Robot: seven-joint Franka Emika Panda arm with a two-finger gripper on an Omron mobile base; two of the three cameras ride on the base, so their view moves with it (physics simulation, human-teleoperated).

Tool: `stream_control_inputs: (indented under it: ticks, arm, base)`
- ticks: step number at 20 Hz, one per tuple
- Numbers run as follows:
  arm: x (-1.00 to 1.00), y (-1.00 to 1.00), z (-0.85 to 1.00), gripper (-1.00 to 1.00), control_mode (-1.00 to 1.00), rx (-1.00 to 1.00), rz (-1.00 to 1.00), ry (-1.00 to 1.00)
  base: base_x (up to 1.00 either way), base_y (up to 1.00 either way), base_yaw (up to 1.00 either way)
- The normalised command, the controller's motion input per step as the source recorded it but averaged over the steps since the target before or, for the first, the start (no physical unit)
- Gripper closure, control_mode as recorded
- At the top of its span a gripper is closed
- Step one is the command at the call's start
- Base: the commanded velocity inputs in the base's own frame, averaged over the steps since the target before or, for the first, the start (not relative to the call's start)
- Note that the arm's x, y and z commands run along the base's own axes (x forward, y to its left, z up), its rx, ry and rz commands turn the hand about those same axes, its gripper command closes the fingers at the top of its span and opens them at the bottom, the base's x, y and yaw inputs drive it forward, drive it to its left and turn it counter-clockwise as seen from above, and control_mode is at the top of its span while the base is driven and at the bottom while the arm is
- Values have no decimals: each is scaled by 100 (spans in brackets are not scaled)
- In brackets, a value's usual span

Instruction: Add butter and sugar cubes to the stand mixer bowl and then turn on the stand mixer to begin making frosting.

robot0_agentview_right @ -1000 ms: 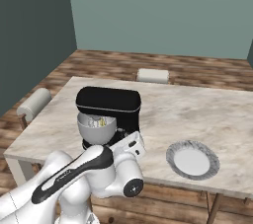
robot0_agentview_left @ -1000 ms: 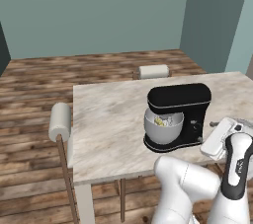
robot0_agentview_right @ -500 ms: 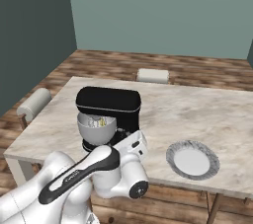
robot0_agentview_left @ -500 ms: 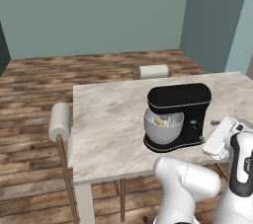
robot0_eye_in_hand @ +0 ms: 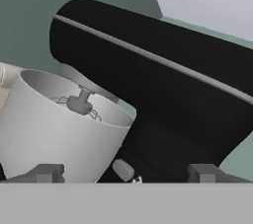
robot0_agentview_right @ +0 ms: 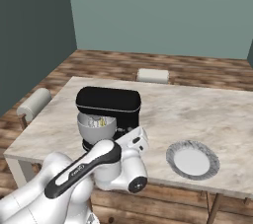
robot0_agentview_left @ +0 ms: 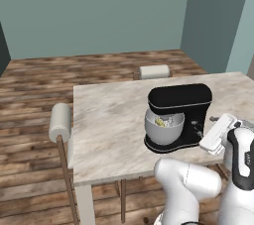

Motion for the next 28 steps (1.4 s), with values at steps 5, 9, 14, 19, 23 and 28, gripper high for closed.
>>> stream_control_inputs:
  ticks: [5,9,14,19,23,28]
  arm:
    - [9,0,-37,-100,-100,0,-1,-2]
    - [-6,0,-37,-100,-100,0,-2,-14]
    - [0,16,-11,-100,-100,0,-10,-22]
    - [0,46,-11,-100,-100,-5,-12,-24]
    - [4,58,-7,-100,-100,-8,-11,-12]
    - [26,32,0,-100,-100,-3,-6,-3]
  base:
    - [0,0,0]
    - [0,0,0]
    - [0,0,0]
    - [0,0,0]
    - [0,0,0]
    - [0,0,0]
